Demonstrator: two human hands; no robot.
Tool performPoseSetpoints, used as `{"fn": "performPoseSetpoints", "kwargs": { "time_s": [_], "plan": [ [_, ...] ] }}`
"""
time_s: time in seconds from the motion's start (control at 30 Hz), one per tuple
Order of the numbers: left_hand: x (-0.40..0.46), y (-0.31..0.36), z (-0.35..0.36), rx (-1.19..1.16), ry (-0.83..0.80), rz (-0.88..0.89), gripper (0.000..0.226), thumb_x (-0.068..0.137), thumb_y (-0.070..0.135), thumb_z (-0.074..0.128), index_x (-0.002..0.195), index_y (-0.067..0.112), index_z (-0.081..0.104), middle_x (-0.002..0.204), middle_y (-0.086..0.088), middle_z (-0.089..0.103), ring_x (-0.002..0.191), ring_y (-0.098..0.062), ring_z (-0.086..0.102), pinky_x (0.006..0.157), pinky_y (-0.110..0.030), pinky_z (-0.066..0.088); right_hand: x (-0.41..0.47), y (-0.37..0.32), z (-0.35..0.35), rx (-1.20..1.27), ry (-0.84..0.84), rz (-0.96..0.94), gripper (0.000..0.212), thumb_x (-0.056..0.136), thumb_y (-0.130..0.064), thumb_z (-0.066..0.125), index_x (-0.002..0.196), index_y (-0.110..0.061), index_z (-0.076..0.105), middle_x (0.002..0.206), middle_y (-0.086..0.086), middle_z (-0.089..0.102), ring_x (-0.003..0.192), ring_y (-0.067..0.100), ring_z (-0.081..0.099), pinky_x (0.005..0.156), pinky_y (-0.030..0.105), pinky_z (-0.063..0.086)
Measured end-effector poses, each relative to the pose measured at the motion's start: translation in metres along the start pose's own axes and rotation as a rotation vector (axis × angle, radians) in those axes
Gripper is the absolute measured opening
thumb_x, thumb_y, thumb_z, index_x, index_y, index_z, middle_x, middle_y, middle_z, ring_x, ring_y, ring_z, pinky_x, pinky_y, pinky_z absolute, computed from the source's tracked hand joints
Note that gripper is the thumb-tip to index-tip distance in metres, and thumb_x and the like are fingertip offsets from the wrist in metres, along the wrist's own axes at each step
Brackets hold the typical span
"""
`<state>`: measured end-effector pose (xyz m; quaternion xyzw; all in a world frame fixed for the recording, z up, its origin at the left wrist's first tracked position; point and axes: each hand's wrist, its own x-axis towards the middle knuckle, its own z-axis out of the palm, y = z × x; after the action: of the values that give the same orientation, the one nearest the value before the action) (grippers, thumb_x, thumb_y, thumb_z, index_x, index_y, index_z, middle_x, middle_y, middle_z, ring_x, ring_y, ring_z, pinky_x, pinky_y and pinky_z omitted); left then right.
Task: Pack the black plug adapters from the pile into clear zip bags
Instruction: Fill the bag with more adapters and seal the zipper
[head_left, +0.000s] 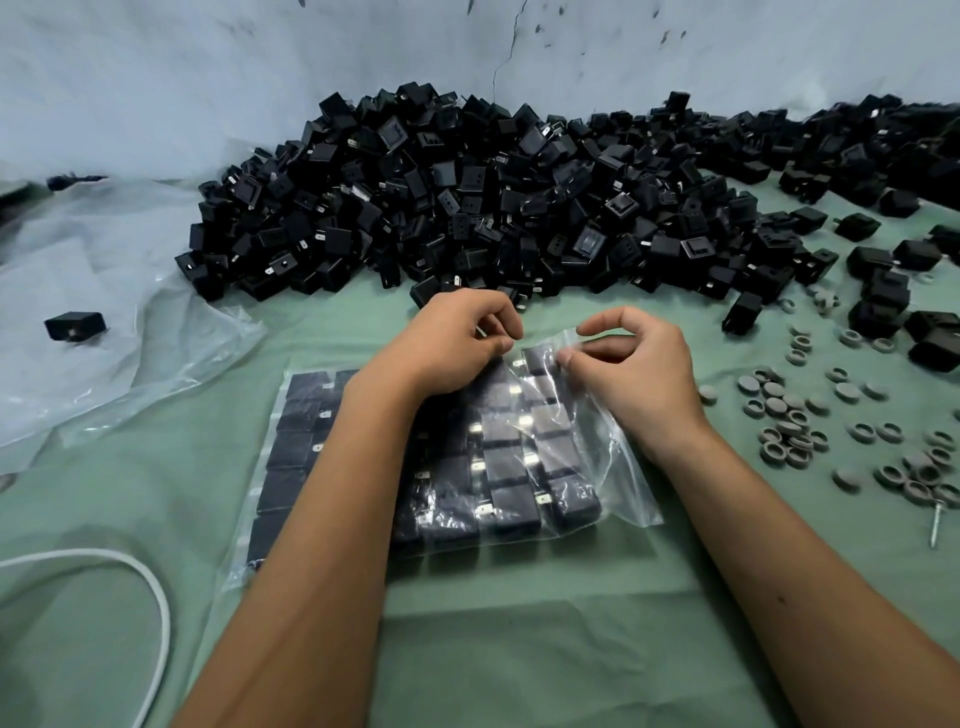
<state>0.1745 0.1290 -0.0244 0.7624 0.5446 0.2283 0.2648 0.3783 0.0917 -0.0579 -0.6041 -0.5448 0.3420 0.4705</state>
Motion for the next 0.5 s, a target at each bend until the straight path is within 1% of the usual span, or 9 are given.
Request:
{"fn": "performPoseSetpoints", "kwargs": {
  "time_s": [0.1, 0.23, 0.3, 0.37, 0.43, 0.5],
  "plan": [
    [0.0007, 0.0001, 0.0009, -0.003, -0.001, 0.003, 0.009, 0.097, 0.017, 0.069, 0.098, 0.026, 0.072, 0.094, 0.01, 0.066, 0.08, -0.006, 0.061, 0.068, -0.017, 0.043, -0.0013, -0.0005, 0.0003, -0.013, -0.007, -0.014, 0.025, 0.077, -0.025, 0.088, 0.094, -0.028, 0.07, 0.078, -0.011, 0.078, 0.077, 0.005, 0.075, 0.086, 0.042, 0.062],
    [0.0009, 0.0005, 0.0025, 0.002, -0.002, 0.013, 0.007, 0.096, 0.019, 0.072, 0.098, 0.025, 0.072, 0.091, 0.011, 0.067, 0.079, -0.005, 0.062, 0.066, -0.014, 0.042, -0.0016, -0.0026, 0.0001, -0.07, 0.019, 0.003, 0.029, 0.075, -0.041, 0.089, 0.095, -0.03, 0.071, 0.077, -0.012, 0.077, 0.074, 0.001, 0.073, 0.081, 0.035, 0.061],
    [0.0013, 0.0003, 0.0022, 0.009, 0.005, 0.017, 0.006, 0.095, 0.019, 0.073, 0.099, 0.024, 0.072, 0.09, 0.012, 0.066, 0.078, -0.003, 0.061, 0.062, -0.008, 0.041, -0.0026, -0.0038, 0.0003, -0.085, 0.003, 0.005, 0.031, 0.075, -0.039, 0.09, 0.097, -0.03, 0.07, 0.077, -0.011, 0.078, 0.075, 0.002, 0.074, 0.081, 0.034, 0.061],
    [0.0015, 0.0, 0.0023, 0.012, 0.01, 0.02, 0.007, 0.094, 0.019, 0.073, 0.099, 0.024, 0.072, 0.09, 0.012, 0.067, 0.077, -0.002, 0.061, 0.061, -0.005, 0.04, -0.0042, -0.0042, 0.001, -0.067, -0.021, -0.018, 0.029, 0.077, -0.031, 0.09, 0.099, -0.029, 0.071, 0.077, -0.013, 0.078, 0.076, 0.001, 0.074, 0.083, 0.035, 0.061],
    [0.0015, -0.0005, 0.0031, 0.005, 0.01, 0.019, 0.007, 0.094, 0.02, 0.074, 0.099, 0.025, 0.072, 0.09, 0.011, 0.068, 0.078, -0.003, 0.063, 0.065, -0.01, 0.043, -0.005, -0.0038, 0.0015, -0.038, -0.042, -0.054, 0.028, 0.08, -0.024, 0.088, 0.102, -0.03, 0.072, 0.078, -0.013, 0.078, 0.079, 0.0, 0.074, 0.087, 0.036, 0.061],
    [0.0011, -0.0006, 0.0039, -0.008, 0.009, 0.016, 0.006, 0.094, 0.021, 0.074, 0.098, 0.025, 0.072, 0.091, 0.011, 0.069, 0.081, -0.006, 0.065, 0.067, -0.014, 0.045, -0.0041, -0.0022, 0.0012, -0.018, -0.061, -0.074, 0.029, 0.082, -0.021, 0.087, 0.105, -0.03, 0.072, 0.08, -0.013, 0.079, 0.083, 0.002, 0.075, 0.09, 0.039, 0.06]
  ]
}}
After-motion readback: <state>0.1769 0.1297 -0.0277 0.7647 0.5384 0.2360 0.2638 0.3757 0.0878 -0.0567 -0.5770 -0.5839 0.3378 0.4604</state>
